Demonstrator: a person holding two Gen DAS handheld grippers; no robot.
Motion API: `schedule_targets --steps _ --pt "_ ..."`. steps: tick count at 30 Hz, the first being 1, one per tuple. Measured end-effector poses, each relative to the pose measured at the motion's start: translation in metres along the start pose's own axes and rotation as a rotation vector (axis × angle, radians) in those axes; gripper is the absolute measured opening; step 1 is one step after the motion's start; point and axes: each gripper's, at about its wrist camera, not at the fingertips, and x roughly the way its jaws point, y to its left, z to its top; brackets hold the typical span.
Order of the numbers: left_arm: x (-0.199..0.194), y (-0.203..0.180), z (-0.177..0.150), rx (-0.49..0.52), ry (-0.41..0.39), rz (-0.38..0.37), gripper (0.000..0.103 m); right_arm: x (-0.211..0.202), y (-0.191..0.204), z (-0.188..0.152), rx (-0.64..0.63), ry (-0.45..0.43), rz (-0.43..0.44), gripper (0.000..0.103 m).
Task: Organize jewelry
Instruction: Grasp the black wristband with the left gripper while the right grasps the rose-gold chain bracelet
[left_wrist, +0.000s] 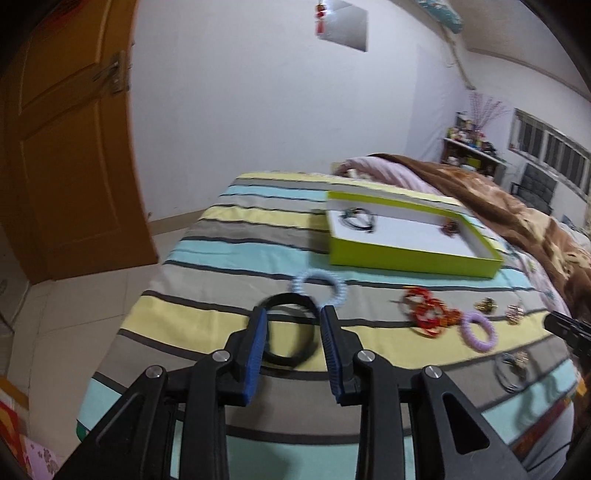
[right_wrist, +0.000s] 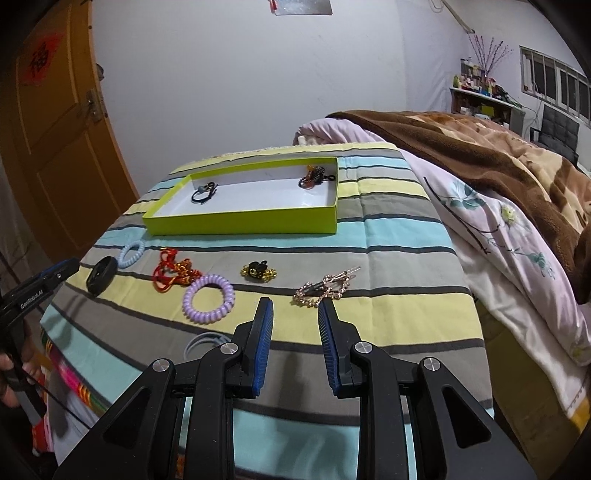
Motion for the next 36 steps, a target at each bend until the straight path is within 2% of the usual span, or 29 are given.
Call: schedule_targets --steps 4,13,17,23,29,36 --pt "0.018 0.01 -0.001 -0.018 0.034 0.035 0.031 0.012 -0.003 0.003 0.008 0.014 -0.006 0.026" --pt "0.046 0.01 -0.007 -0.013 0.116 0.032 0.031 0.035 -0.018 0.01 0.075 0.041 -0.034 0.026" --pt "0.047 0.01 -0.006 -0.014 0.11 0.022 0.031 0.044 -0.025 0.012 0.109 0.056 -0.035 0.026" --pt "0.051 0.007 -0.003 -0.008 0.113 0.012 0.024 0.058 -0.019 0.018 0.103 0.089 -0.045 0.026" --pt "0.053 0.005 -0.003 -0.001 0.112 0.002 0.024 0.068 -0.008 0.025 0.04 0.117 -0.038 0.026" --pt "0.054 0.007 -0.003 -0.003 0.111 -0.007 0.024 0.063 -0.005 0.025 0.029 0.113 -0.036 0.026"
